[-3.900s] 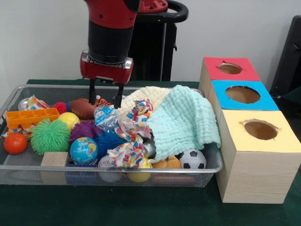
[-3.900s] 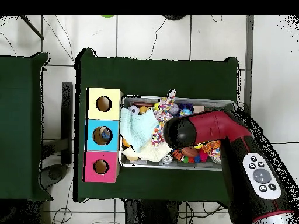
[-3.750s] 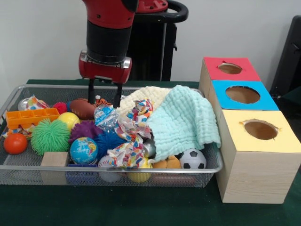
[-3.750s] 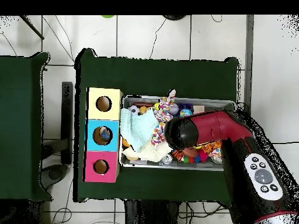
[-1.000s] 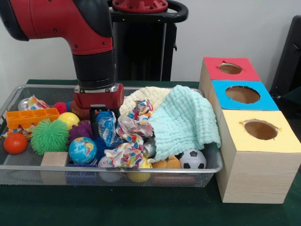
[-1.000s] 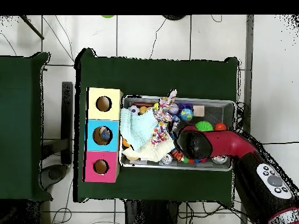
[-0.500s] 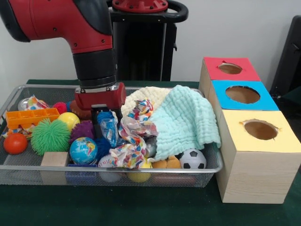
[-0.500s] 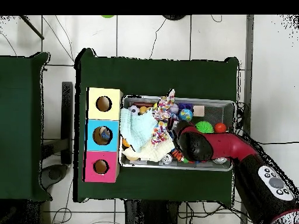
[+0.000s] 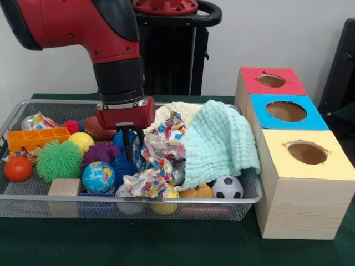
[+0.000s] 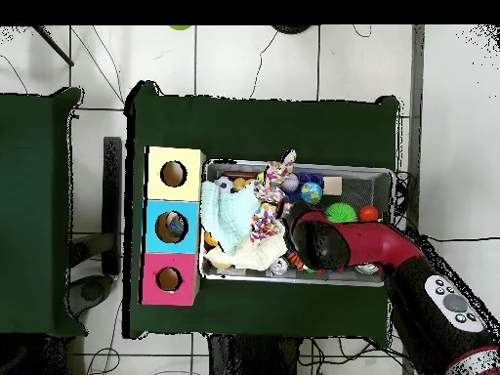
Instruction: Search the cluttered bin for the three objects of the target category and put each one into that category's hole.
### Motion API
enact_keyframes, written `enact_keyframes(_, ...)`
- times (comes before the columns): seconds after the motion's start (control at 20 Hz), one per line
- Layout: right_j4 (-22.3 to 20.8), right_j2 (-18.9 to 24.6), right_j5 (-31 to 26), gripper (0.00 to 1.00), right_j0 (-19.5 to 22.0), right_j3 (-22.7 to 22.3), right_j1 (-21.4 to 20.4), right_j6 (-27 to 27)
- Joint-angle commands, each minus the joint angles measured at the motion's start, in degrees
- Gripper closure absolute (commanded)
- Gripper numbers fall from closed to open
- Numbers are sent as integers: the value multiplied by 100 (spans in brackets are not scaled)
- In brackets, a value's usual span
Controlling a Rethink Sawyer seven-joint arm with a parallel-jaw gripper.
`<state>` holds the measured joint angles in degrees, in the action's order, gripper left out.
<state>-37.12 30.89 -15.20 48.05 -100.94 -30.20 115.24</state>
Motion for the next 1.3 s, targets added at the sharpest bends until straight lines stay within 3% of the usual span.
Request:
enact_keyframes(0.05, 193, -310, -1292, 100, -513, 275, 35, -132)
enact_keyframes(0.2, 224, -423, -1530, 100, -677, 382, -33, -207)
enact_keyframes(0.55, 175, -529, -1504, 100, -823, 535, -168, -157)
enact_keyframes(0.65, 276, -603, -1594, 100, -887, 472, -375, 3)
enact_keyframes(1.0, 728, -309, -2021, 100, -741, 286, -1335, -227)
enact_keyframes(1.3, 1055, -190, -2308, 100, -710, 239, -1695, -259)
